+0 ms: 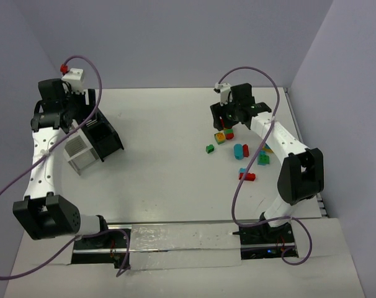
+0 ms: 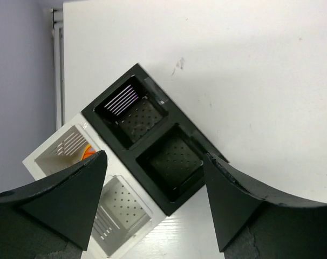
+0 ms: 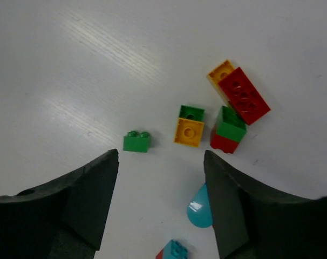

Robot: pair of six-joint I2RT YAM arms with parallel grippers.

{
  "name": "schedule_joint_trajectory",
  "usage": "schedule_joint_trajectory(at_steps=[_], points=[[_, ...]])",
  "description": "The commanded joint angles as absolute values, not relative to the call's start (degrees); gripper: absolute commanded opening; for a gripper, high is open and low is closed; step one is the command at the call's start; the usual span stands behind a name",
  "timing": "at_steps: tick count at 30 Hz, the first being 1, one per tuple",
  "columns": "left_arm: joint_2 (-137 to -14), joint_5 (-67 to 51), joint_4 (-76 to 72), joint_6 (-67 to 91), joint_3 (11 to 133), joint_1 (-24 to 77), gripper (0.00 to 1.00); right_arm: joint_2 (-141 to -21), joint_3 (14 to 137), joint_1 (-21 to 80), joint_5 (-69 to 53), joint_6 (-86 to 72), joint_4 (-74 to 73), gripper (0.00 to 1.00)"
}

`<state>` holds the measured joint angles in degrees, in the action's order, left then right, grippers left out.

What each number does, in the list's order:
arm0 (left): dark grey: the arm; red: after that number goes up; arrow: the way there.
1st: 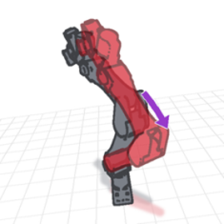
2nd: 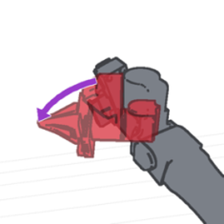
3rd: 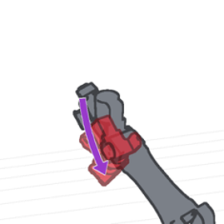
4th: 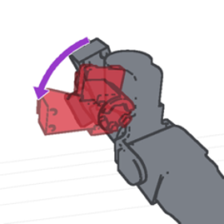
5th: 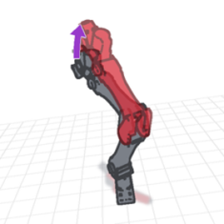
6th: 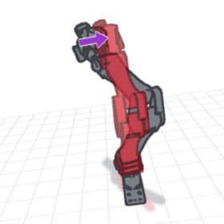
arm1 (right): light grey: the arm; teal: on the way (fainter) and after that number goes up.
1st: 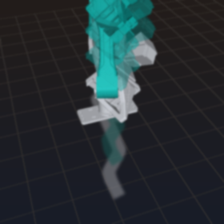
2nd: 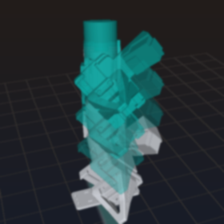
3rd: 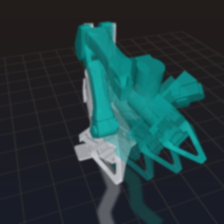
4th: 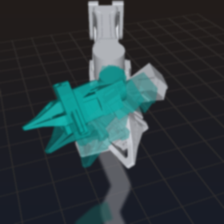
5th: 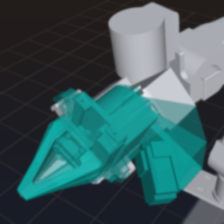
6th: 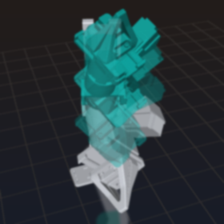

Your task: Sort the legos into containers by color

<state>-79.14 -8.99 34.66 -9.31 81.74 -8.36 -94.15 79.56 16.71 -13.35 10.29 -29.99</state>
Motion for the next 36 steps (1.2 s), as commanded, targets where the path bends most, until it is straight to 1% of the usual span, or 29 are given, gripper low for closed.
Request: schedule_joint_trajectory(at_steps=[1, 3, 5, 9, 13, 26, 28, 31, 34, 35, 36], points=[[-77.2, -7.3, 30.5, -9.3, 79.7, -6.2, 0.82, -98.5, 82.6, 16.5, -8.1, 10.1, -31.9, 0.59], [-77.1, -7.6, 30.6, -8.6, 79.7, -5.9, 0.82, -101.0, 84.8, 16.5, -8.2, 10.1, -34.0, 0.54], [-76.8, -7.9, 30.6, -8.1, 79.5, -5.6, 0.82, -103.3, 86.8, 16.5, -8.0, 9.7, -35.6, 0.54], [-76.0, -8.1, 30.2, -7.6, 78.3, -4.8, 0.83, -108.2, 89.3, 16.5, -7.5, 9.2, -37.2, 0.58], [-75.5, -8.2, 29.9, -7.1, 77.7, -4.2, 0.85, -110.6, 90.6, 16.6, -6.4, 9.1, -37.5, 0.64], [-75.8, -8.2, 29.9, -6.2, 77.8, -2.9, 0.85, -117.3, 92.1, 16.5, -4.8, 9.6, -38.2, 0.62], [-75.7, -8.1, 29.8, -6.1, 77.7, -2.9, 0.85, -117.7, 92.1, 16.6, -4.7, 9.6, -38.1, 0.59], [-75.6, -8.1, 29.8, -6.2, 77.4, -2.8, 0.85, -118.0, 91.9, 16.6, -4.7, 9.6, -37.9, 0.51], [-75.5, -8.0, 29.7, -6.1, 77.3, -2.8, 0.85, -118.3, 91.8, 16.6, -4.6, 9.7, -38.1, 0.47], [-75.4, -8.1, 29.8, -6.1, 77.3, -2.8, 0.85, -118.5, 91.8, 16.6, -4.7, 9.7, -38.3, 0.43], [-75.3, -8.3, 29.8, -6.0, 77.3, -2.7, 0.85, -118.4, 91.8, 16.5, -4.8, 9.7, -38.4, 0.36]])
